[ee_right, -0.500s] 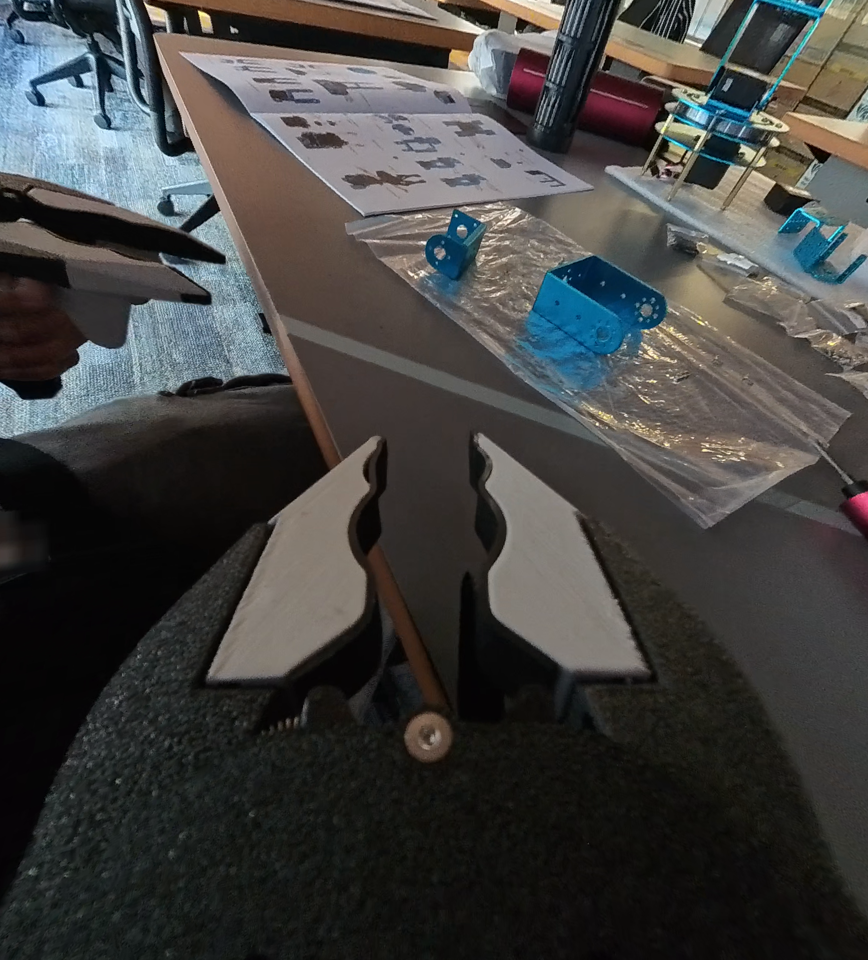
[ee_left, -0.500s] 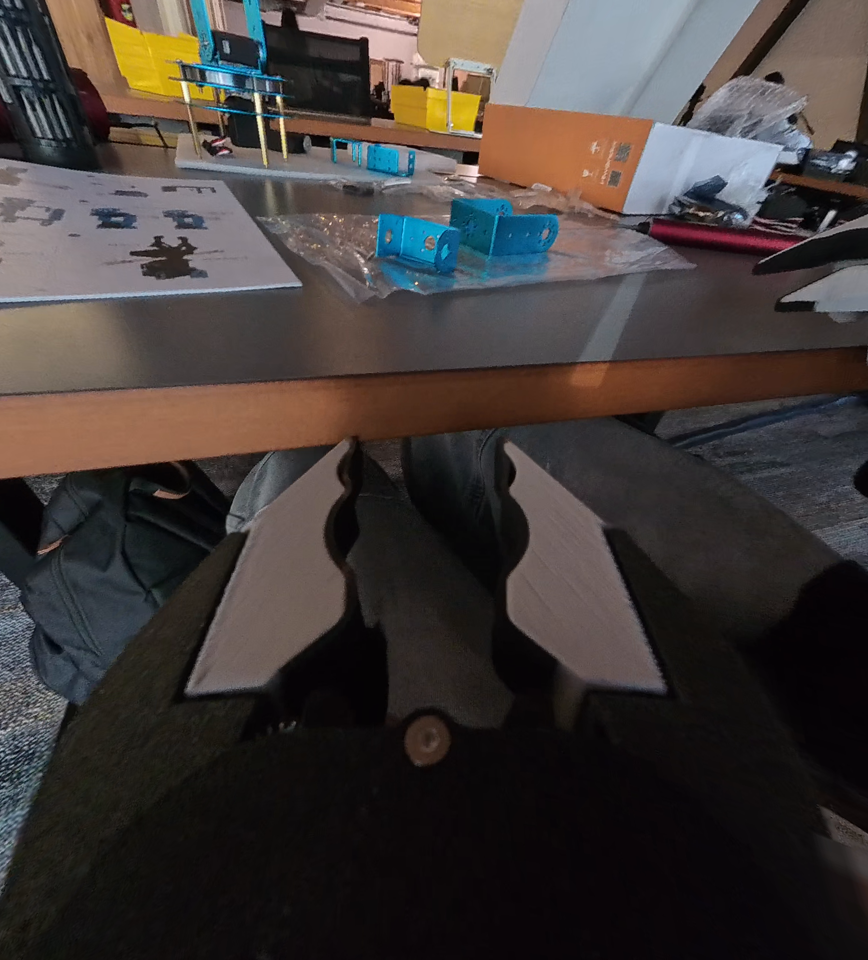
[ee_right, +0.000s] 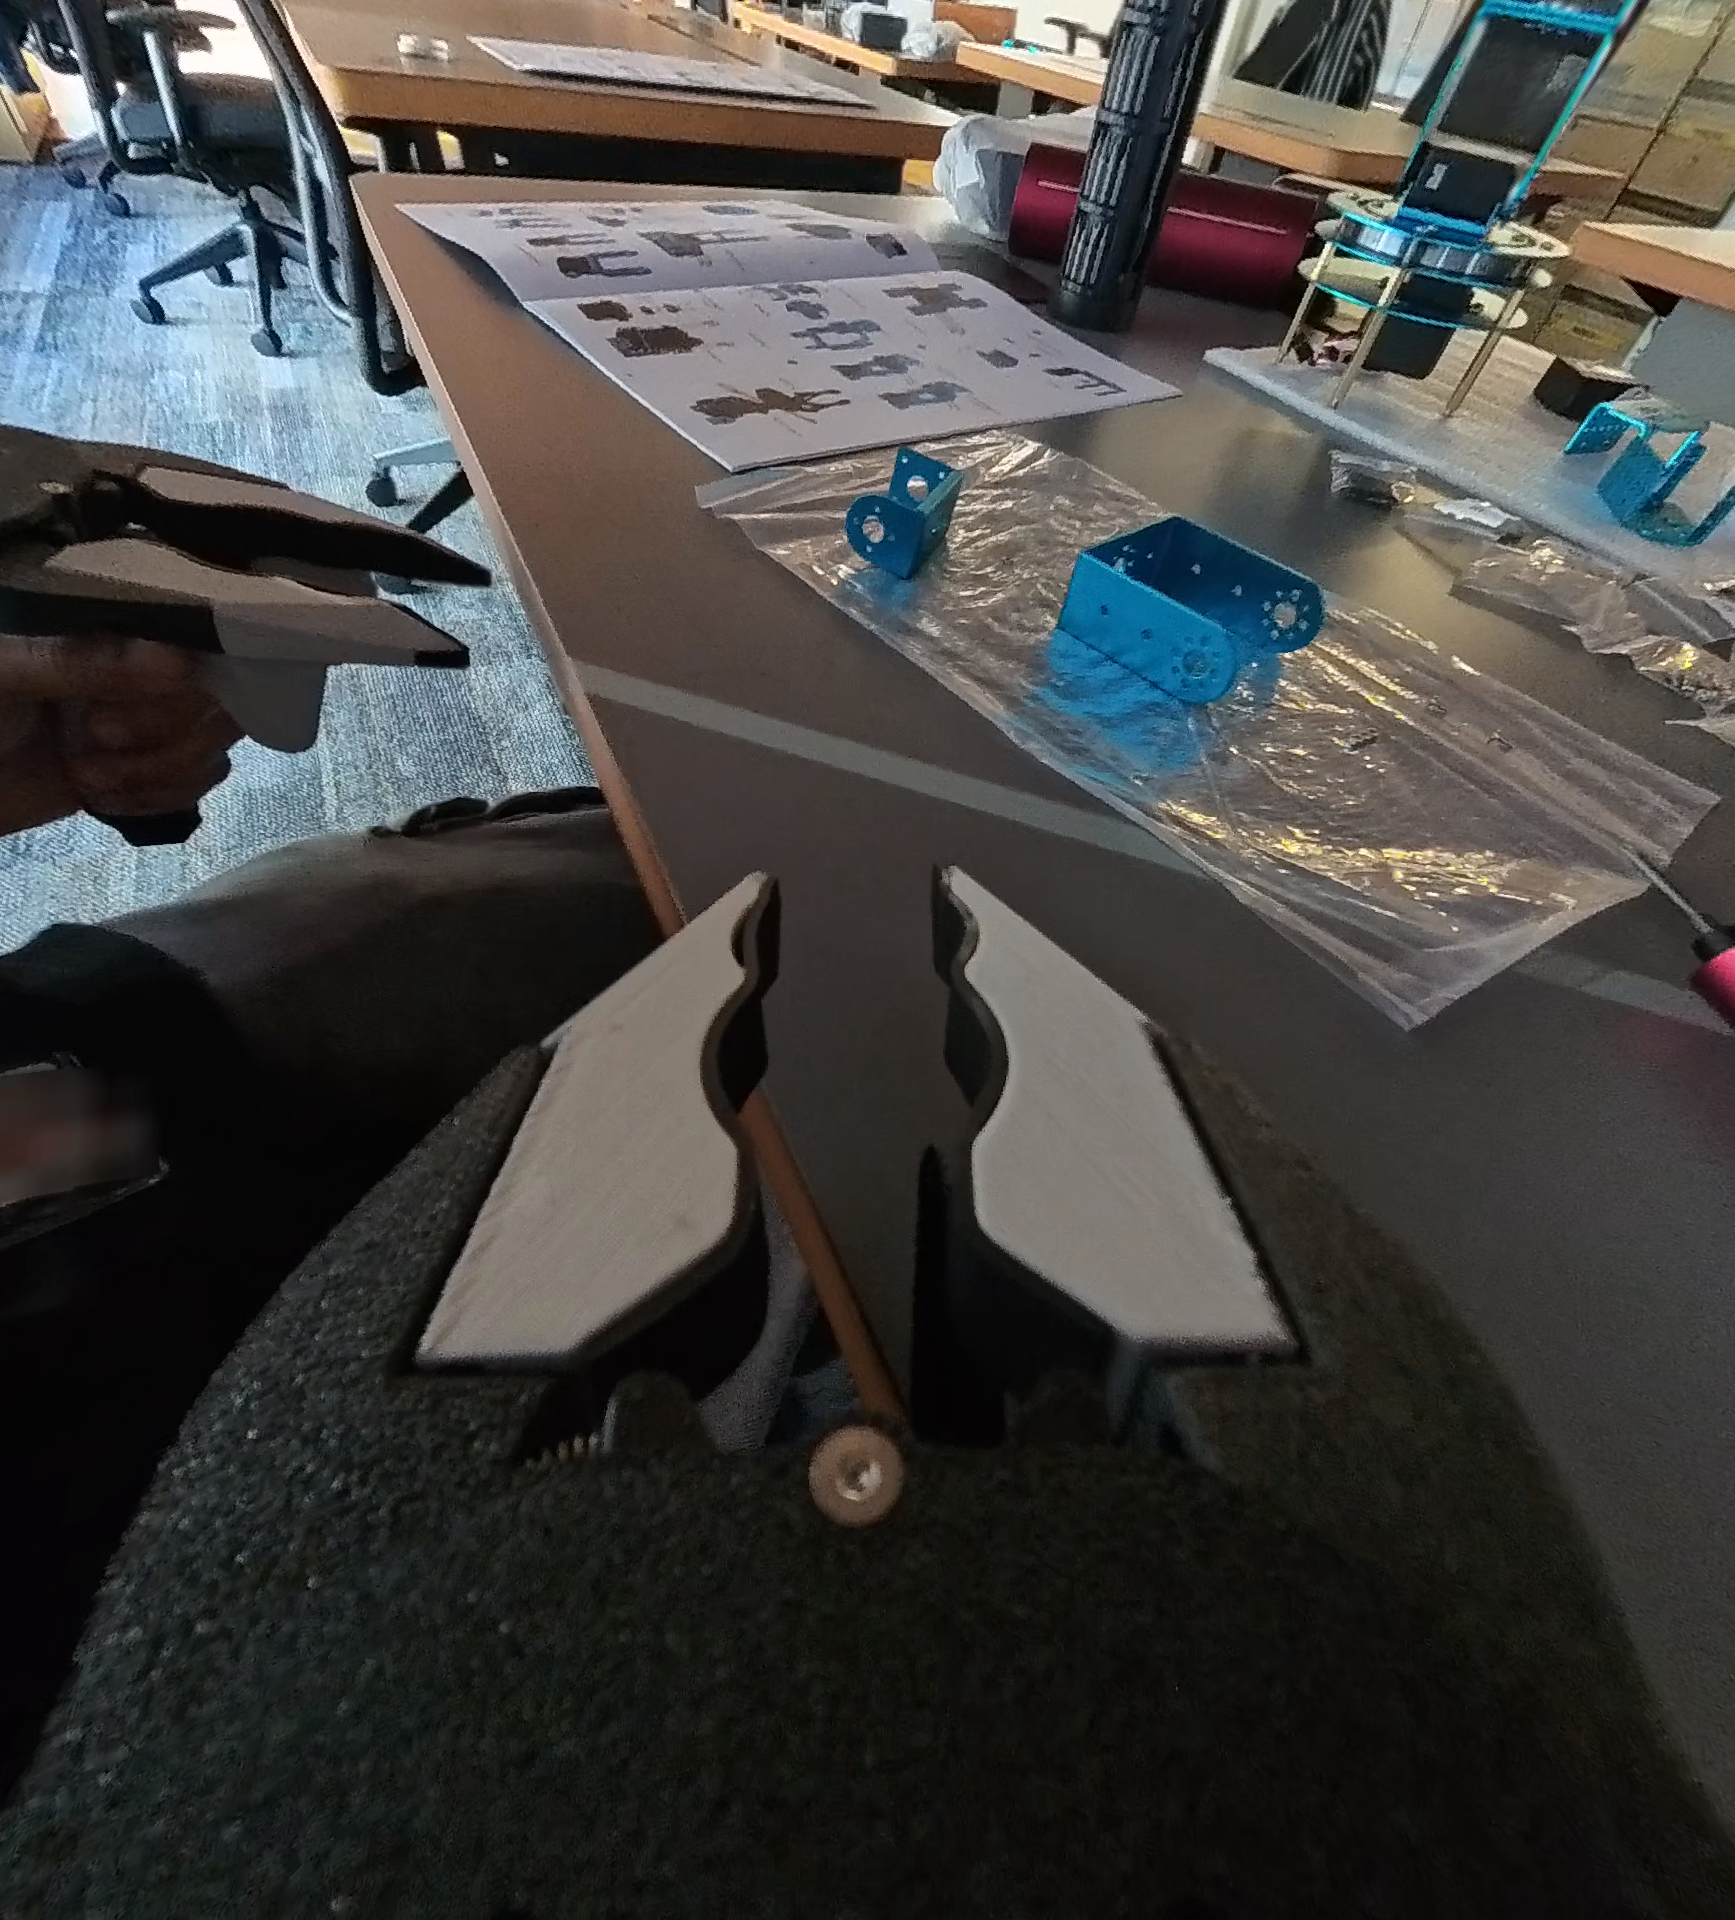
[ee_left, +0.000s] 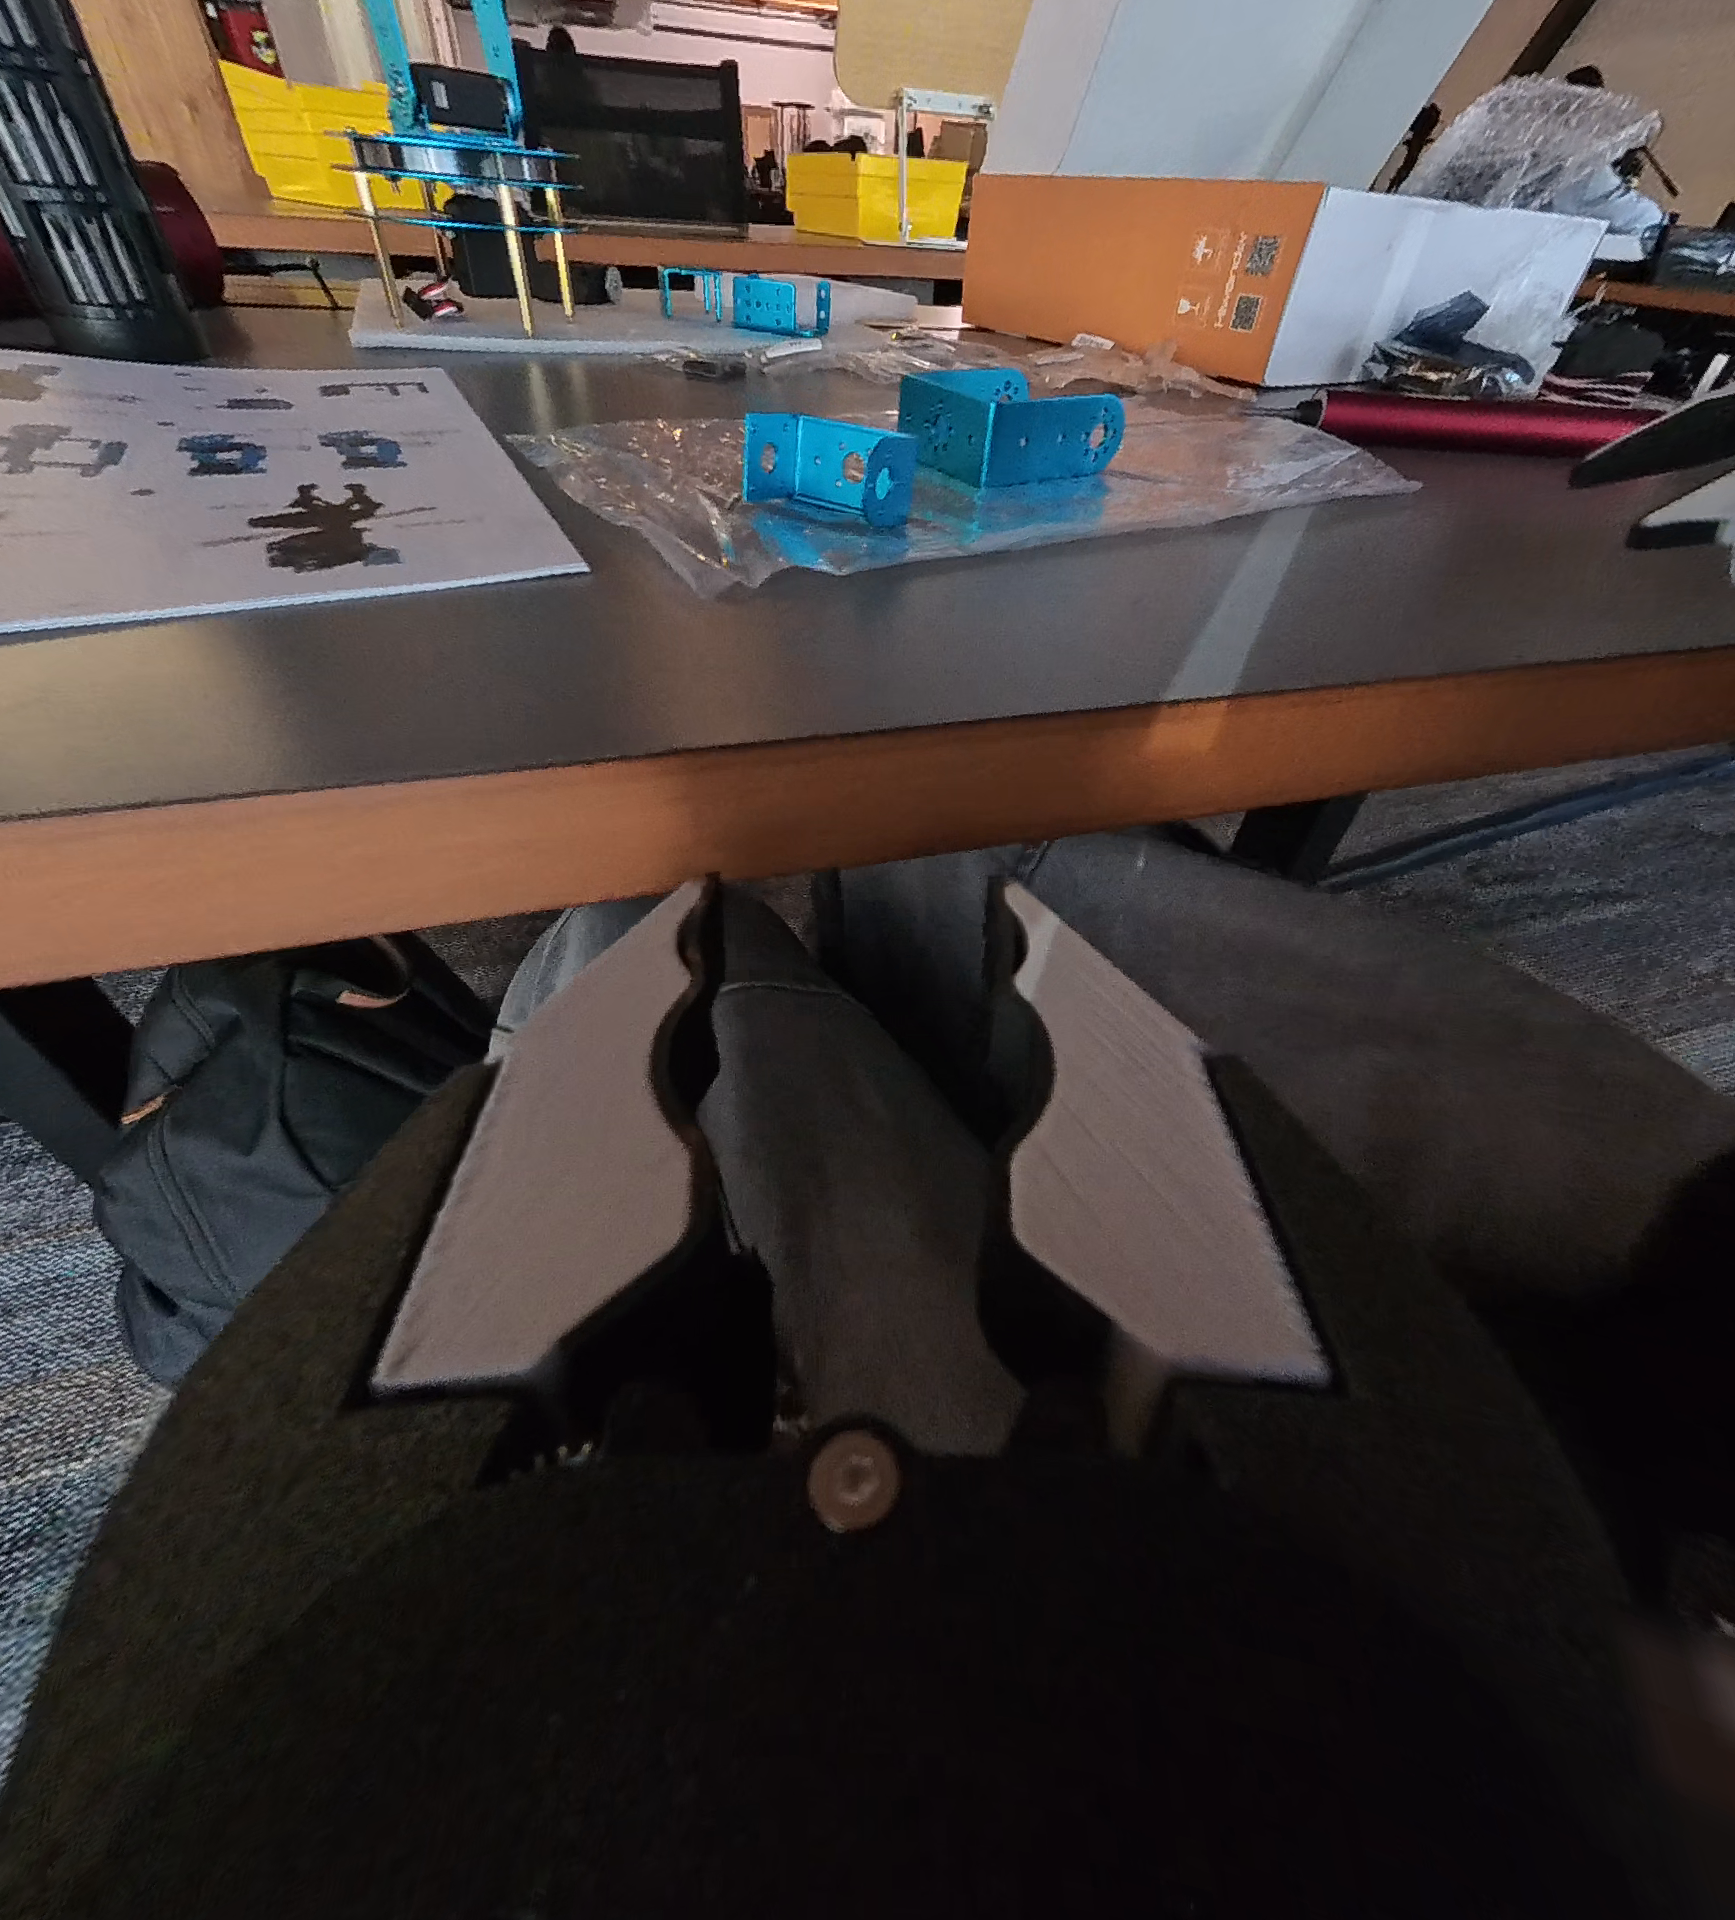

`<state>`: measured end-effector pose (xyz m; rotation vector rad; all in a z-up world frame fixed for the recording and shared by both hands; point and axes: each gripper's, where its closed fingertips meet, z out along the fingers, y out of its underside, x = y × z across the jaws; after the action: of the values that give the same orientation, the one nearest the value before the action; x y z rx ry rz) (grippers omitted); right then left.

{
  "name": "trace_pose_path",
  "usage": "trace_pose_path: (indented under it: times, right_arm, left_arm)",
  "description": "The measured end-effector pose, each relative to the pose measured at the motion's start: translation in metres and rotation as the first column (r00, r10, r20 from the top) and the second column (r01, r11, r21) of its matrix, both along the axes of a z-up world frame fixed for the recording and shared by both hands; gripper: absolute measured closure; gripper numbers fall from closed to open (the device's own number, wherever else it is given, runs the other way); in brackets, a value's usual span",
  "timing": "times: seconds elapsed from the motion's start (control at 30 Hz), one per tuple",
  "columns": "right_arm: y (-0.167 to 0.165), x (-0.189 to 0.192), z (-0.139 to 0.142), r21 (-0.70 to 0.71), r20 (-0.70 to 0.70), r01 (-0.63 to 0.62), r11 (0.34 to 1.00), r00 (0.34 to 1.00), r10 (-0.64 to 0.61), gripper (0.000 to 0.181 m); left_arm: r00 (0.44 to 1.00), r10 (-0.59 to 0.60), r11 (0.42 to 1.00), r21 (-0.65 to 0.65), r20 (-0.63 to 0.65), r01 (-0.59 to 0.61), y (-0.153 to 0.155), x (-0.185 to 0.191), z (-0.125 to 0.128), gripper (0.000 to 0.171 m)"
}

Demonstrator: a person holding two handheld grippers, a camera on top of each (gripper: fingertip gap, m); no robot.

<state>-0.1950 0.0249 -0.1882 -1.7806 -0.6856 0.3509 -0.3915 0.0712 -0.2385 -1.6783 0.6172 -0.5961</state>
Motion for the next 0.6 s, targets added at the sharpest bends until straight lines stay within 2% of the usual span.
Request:
trace_pose_path:
  times: [0.27, 0.43, 0.5, 0.6]
  right_arm:
    - [-0.003, 0.007, 0.003, -0.025, -0.047, -0.007, 1.000, 0.999, 0.006, 0.153]
    - [-0.004, 0.004, 0.010, -0.013, -0.054, -0.025, 1.000, 0.998, 0.024, 0.152]
    - [-0.004, -0.005, 0.027, 0.011, -0.090, -0.064, 0.998, 0.994, 0.064, 0.150]
    - [0.008, -0.019, 0.044, -0.007, -0.083, -0.126, 0.992, 0.989, 0.125, 0.141]
  left_arm:
    - [0.999, -0.034, 0.999, 0.009, -0.023, 0.034, -0.001, 0.011, -0.003, 0.122]
    - [0.999, -0.015, 0.999, 0.042, -0.033, 0.016, -0.008, 0.004, 0.008, 0.123]
    - [0.999, 0.009, 0.998, 0.055, -0.042, -0.006, -0.012, -0.003, 0.019, 0.123]
    - [0.999, -0.041, 0.997, 0.062, -0.023, 0.043, -0.024, -0.007, 0.049, 0.123]
